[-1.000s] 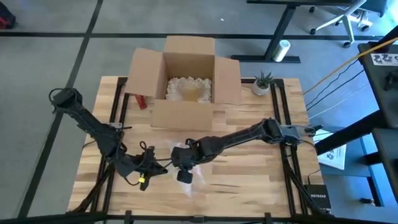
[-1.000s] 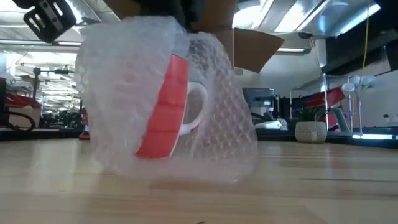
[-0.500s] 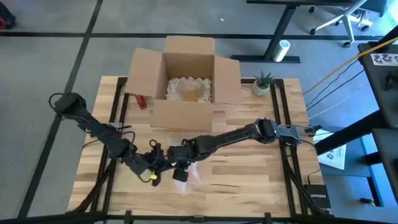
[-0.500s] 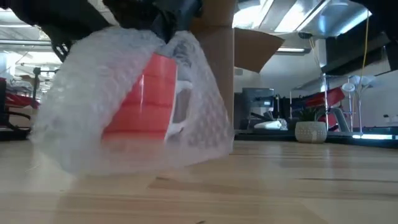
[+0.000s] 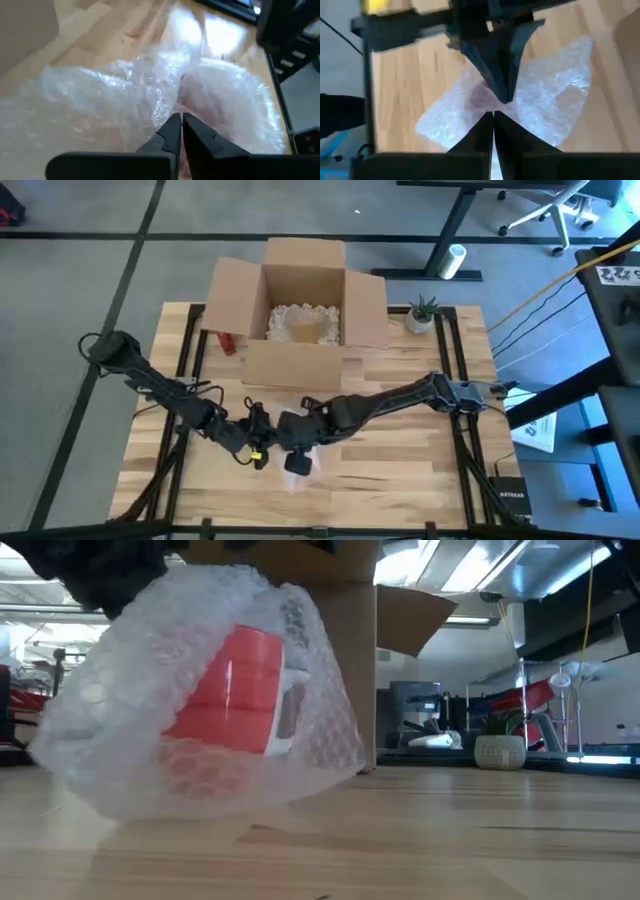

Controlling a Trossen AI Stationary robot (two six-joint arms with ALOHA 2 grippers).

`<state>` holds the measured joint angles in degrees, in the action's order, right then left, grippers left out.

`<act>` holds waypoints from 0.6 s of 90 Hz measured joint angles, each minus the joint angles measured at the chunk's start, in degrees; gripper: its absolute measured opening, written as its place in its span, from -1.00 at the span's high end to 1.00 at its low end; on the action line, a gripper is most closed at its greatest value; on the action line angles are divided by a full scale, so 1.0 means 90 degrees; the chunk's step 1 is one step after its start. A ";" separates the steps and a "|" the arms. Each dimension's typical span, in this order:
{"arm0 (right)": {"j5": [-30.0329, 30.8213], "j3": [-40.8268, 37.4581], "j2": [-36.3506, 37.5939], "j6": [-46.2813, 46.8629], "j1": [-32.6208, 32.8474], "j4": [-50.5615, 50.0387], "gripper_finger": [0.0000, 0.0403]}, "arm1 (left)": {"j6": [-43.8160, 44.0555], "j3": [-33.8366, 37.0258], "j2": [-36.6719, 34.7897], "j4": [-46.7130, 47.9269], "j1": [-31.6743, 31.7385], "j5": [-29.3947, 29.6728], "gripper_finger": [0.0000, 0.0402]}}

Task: Wrap mug
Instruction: Wrap the red mug with bubble wrap

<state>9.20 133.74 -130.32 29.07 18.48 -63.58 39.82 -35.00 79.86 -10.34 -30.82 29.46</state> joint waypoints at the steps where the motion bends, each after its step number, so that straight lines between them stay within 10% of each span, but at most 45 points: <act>1: 0.0037 -0.0003 0.0000 0.0002 0.0003 -0.0018 1.00 | 0.0017 -0.0002 0.0026 -0.0015 0.0008 -0.0017 1.00; 26: 0.0397 -0.0520 0.0000 -0.0067 -0.0146 -0.0038 1.00 | -0.0261 0.0002 0.0199 -0.0713 -0.0033 -0.0278 1.00; 54: -0.1012 -0.1959 0.0000 0.0064 -0.0260 0.1724 1.00 | -0.0654 -0.0146 -0.0274 -0.0684 -0.0555 -0.0169 1.00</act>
<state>0.09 116.12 -130.32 29.65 16.15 -48.07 33.93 -36.32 77.39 -16.50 -35.81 27.94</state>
